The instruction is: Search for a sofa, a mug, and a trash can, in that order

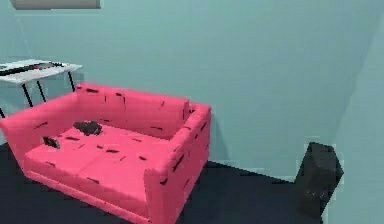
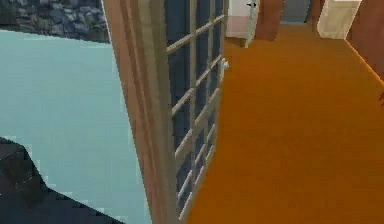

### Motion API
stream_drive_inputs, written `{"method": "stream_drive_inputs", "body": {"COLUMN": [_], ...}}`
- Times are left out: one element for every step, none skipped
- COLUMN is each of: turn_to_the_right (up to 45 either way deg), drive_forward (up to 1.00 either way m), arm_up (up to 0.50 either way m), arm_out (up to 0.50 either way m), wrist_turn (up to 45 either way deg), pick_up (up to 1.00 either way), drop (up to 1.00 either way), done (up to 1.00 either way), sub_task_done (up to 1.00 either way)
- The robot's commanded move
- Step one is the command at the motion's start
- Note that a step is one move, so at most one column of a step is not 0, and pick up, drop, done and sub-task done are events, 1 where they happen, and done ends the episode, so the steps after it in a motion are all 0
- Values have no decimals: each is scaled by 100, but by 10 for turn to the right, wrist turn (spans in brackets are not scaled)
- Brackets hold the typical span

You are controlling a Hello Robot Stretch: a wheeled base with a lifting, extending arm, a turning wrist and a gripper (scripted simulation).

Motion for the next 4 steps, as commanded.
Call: {"method": "stream_drive_inputs", "body": {"turn_to_the_right": [-210, 0, 450, 450], "drive_forward": [0, 0, 0, 0], "arm_up": [0, 0, 0, 0], "arm_out": [0, 0, 0, 0], "wrist_turn": [0, 0, 0, 0], "pick_up": [0, 0, 0, 0], "drop": [0, 0, 0, 0], "done": [0, 0, 0, 0], "sub_task_done": [0, 100, 0, 0]}}
